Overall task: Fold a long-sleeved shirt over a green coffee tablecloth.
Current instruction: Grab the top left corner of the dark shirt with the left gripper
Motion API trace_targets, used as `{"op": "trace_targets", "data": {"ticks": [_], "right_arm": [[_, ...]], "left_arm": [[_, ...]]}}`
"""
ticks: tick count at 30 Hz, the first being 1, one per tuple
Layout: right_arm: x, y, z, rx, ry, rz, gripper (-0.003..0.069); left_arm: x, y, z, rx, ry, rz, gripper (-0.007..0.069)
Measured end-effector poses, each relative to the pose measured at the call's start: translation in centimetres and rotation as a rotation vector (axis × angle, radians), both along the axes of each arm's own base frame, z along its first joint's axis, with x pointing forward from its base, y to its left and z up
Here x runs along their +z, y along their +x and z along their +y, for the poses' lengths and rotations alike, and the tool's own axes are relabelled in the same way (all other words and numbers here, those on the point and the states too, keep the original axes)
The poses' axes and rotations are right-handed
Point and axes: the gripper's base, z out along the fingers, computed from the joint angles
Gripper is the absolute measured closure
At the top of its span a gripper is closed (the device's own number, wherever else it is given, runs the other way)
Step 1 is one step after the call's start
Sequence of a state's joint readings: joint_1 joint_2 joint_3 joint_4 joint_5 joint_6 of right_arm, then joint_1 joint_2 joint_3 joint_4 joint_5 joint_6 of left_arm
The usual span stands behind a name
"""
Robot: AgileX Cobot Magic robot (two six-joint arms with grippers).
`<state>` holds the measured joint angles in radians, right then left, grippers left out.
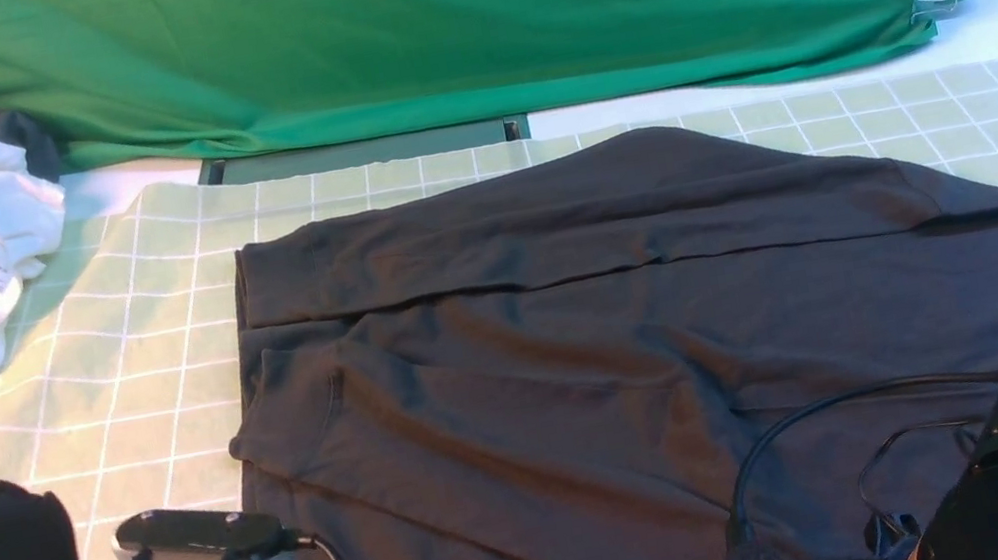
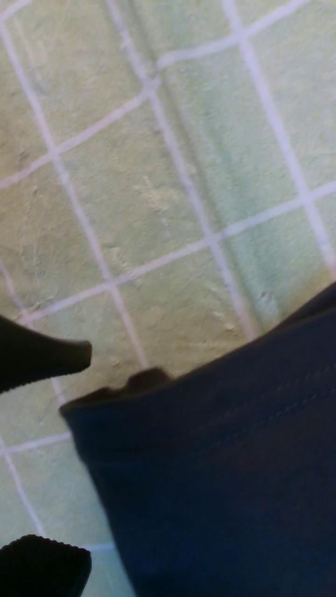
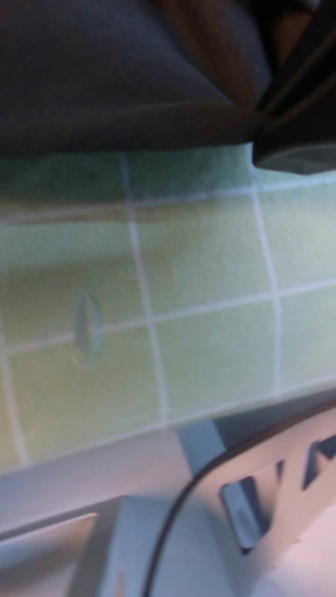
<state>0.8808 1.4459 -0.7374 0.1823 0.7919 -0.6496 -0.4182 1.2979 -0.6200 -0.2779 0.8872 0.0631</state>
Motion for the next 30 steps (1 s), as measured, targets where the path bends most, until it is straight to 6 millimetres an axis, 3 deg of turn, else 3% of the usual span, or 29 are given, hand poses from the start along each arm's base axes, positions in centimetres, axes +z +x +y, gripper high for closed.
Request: {"op": "trace_targets", "data": {"ticks": [6, 12, 18, 25, 30], "right_arm": [[0.0, -0.2, -0.1, 0.032, -0.014, 0.012, 0.0627], [0.0, 0.0, 0.2, 0.022, 0.014, -0.007, 0.0627], [0.0, 0.0, 0.2, 0.029, 0.023, -0.014, 0.0627], [0.0, 0.0, 0.2, 0.042, 0.023, -0.017, 0.0627], [0.0, 0.0, 0.2, 0.042, 0.023, -0.017, 0.0627]], "left_arm": [[-1.0, 0.2, -0.4, -0.066, -0.011, 0.046, 0.0244], [-2.0, 0.4, -0.8, -0.069, -0.022, 0.100, 0.0449], [-1.6, -0.1, -0.9, -0.127, -0.039, 0.142, 0.0631], [2.9, 0.5, -0.3, -0.046, -0.028, -0.039, 0.0664], [4.2, 1.8, 0.9, 0.053, -0.006, -0.120, 0.0662]]}}
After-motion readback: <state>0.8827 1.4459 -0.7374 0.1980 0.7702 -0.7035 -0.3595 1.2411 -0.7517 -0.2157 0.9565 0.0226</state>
